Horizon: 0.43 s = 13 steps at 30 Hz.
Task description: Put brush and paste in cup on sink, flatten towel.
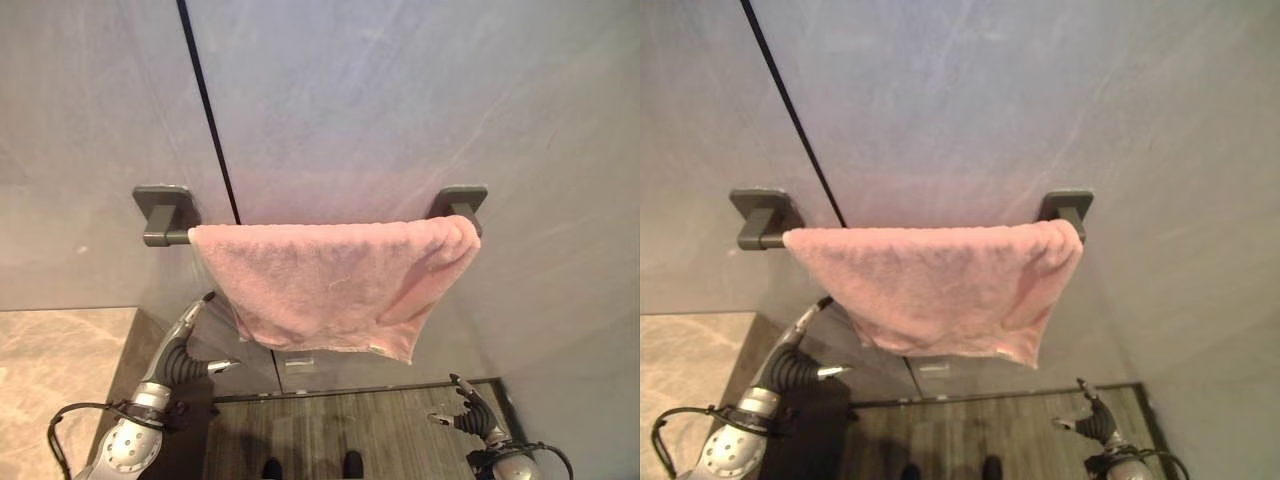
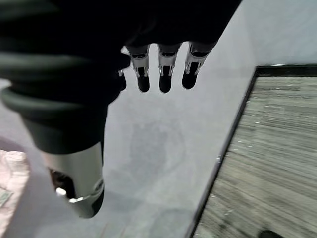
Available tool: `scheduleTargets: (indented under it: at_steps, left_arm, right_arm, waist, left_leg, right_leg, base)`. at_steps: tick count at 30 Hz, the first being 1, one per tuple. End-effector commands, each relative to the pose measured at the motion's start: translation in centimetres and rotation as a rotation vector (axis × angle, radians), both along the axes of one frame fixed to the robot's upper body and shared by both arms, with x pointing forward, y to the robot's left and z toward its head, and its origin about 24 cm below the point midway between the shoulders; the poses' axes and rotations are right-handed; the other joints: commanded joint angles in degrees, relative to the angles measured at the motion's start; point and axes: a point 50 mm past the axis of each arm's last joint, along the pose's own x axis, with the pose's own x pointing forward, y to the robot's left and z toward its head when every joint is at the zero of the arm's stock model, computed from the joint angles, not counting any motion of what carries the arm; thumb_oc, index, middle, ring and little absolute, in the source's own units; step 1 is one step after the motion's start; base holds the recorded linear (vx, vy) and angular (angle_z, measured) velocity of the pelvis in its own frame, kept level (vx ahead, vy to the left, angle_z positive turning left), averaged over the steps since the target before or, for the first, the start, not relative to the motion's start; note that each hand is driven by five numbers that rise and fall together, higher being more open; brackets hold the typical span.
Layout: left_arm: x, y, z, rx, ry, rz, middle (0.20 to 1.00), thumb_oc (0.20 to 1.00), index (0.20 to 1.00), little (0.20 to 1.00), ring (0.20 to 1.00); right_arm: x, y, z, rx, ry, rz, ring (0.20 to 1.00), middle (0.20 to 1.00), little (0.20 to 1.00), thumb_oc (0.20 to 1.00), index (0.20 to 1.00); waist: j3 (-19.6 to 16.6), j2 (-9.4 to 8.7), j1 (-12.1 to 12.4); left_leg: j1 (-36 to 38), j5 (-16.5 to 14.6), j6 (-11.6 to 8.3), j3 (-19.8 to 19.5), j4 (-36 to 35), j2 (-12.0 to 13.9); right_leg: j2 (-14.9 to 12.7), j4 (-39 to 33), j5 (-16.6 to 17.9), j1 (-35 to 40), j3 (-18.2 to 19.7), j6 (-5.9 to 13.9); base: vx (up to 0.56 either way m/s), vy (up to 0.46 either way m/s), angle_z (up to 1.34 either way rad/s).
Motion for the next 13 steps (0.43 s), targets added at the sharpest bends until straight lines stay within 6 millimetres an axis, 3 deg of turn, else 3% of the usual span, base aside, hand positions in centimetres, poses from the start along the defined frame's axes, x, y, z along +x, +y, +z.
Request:
scheduleTargets:
  at_steps: [1, 2, 3, 4, 5, 7, 9, 11, 13]
  left_arm:
    - [0.8, 0.6, 0.8, -0.043, -0.068, 0.035, 1.0, 1.0, 1.0, 1.0, 1.0]
    - [0.9, 0.6, 0.8, -0.043, -0.068, 0.034, 1.0, 1.0, 1.0, 1.0, 1.0]
    - [0.4, 0.9, -1.0, -0.065, 0.027, 0.064, 1.0, 1.0, 1.0, 1.0, 1.0]
    - [0.5, 0.8, -1.1, -0.066, 0.028, 0.064, 1.0, 1.0, 1.0, 1.0, 1.0]
    - [-0.7, 1.5, -4.3, -0.082, 0.194, 0.125, 1.0, 1.0, 1.0, 1.0, 1.0]
    - [-0.6, 1.5, -4.3, -0.083, 0.193, 0.125, 1.0, 1.0, 1.0, 1.0, 1.0]
    - [-2.9, 2.1, -10.1, -0.176, 0.493, 0.249, 1.0, 1.0, 1.0, 1.0, 1.0]
    - [-3.1, 2.1, -11.2, -0.213, 0.537, 0.278, 1.0, 1.0, 1.0, 1.0, 1.0]
    - [-4.4, 1.6, -14.3, -0.212, 0.696, 0.325, 1.0, 1.0, 1.0, 1.0, 1.0]
  right_arm:
    - [2.0, 0.1, 0.5, -0.005, -0.06, -0.007, 1.0, 1.0, 1.0, 1.0, 1.0]
    - [2.0, 0.1, 0.5, -0.006, -0.061, -0.007, 1.0, 1.0, 1.0, 1.0, 1.0]
    - [1.5, 0.0, -0.1, -0.005, -0.024, -0.022, 1.0, 1.0, 1.0, 1.0, 1.0]
    - [1.5, 0.0, -0.1, -0.005, -0.025, -0.022, 1.0, 1.0, 1.0, 1.0, 1.0]
    - [0.7, 0.0, -1.2, 0.008, 0.045, -0.043, 1.0, 1.0, 1.0, 1.0, 1.0]
    - [0.8, 0.0, -1.2, 0.007, 0.044, -0.042, 1.0, 1.0, 1.0, 1.0, 1.0]
    - [-0.2, 0.2, -3.2, 0.037, 0.174, -0.095, 1.0, 1.0, 1.0, 1.0, 1.0]
    - [-0.1, 0.4, -3.5, 0.044, 0.193, -0.095, 1.0, 1.0, 1.0, 1.0, 1.0]
    - [-0.2, 0.7, -4.1, 0.058, 0.228, -0.117, 1.0, 1.0, 1.0, 1.0, 1.0]
  waist:
    - [-0.7, 0.18, -0.3]
    - [-0.7, 0.2, -0.3]
    - [-0.6, 0.4, -0.3]
    - [-0.6, 0.43, -0.3]
    - [-0.6, 0.56, -0.1]
    - [-0.5, 0.62, -0.1]
    - [-0.6, 0.93, -0.1]
    - [-0.7, 1.02, -0.1]
    - [-0.9, 1.01, -0.3]
  left_leg:
    - [-1.1, 2.1, -1.81, -0.7, 0.4, 1.0]
    - [-1.1, 2.0, -1.81, -0.7, 0.4, 1.0]
    - [-1.1, 2.2, -1.76, -0.8, 0.4, 1.1]
    - [-1.1, 2.2, -1.76, -0.8, 0.4, 1.1]
    - [-1.1, 2.4, -1.7, -0.9, 0.4, 1.1]
    - [-1.2, 2.4, -1.71, -0.9, 0.4, 1.2]
    - [-1.2, 2.7, -1.64, -0.9, 0.4, 1.3]
    - [-1.2, 2.8, -1.65, -0.8, 0.4, 1.4]
    - [-1.2, 2.9, -1.77, -0.7, 0.4, 1.6]
  right_leg:
    - [-3.5, 0.5, 1.0, 2.6, -1.2, 4.45]
    - [-3.5, 0.5, 1.0, 2.6, -1.2, 4.45]
    - [-3.4, 0.5, 1.0, 2.7, -1.2, 4.39]
    - [-3.4, 0.5, 1.0, 2.7, -1.2, 4.38]
    - [-3.3, 0.5, 1.0, 2.6, -1.3, 4.26]
    - [-3.3, 0.5, 1.0, 2.6, -1.3, 4.25]
    - [-3.1, 0.5, 1.0, 2.5, -1.2, 3.99]
    - [-3.0, 0.5, 1.1, 2.5, -1.0, 3.9]
    - [-2.9, 0.5, 1.1, 2.5, -0.9, 3.77]
  base:
    - [0.0, -0.014, 0.04]
    - [-0.01, -0.019, 0.04]
    - [0.0, 0.0, 0.0]
    - [0.0, 0.0, 0.0]
    - [0.0, 0.0, 0.0]
    - [0.0, 0.0, 0.0]
    - [0.0, 0.0, 0.0]
    - [0.0, 0.0, 0.0]
    - [0.0, 0.0, 0.0]
